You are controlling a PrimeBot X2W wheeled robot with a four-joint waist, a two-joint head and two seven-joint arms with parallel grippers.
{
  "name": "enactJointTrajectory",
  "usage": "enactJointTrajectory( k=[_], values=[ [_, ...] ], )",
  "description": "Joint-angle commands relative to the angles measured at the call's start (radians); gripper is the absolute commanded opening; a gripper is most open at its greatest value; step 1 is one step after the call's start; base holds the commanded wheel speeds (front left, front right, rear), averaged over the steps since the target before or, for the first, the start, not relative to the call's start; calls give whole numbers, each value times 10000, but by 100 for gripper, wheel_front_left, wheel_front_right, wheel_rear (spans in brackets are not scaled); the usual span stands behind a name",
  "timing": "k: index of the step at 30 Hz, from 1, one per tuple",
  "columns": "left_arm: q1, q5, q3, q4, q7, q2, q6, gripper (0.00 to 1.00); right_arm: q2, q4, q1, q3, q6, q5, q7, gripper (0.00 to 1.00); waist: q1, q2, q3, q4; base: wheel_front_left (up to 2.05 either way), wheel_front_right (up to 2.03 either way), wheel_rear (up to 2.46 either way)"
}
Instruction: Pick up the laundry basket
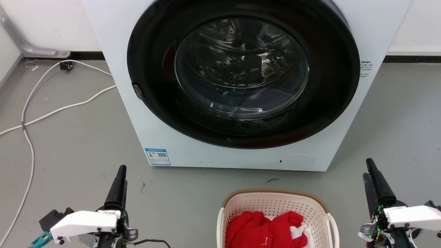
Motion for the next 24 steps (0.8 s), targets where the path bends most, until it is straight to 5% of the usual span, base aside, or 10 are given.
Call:
enactJointTrajectory(
  k=[1,24],
  values=[
    [-111,488,-100,-292,-116,28,101,100,-22,-329,-19,18,0,-533,-102,100,0,0,2,0,0,0,0],
    [84,4661,-1089,-967,-1054,38,1077,100,-37,-1343,481,262,1,-5212,-1049,100,0,0,48,6,0,0,0]
  ],
)
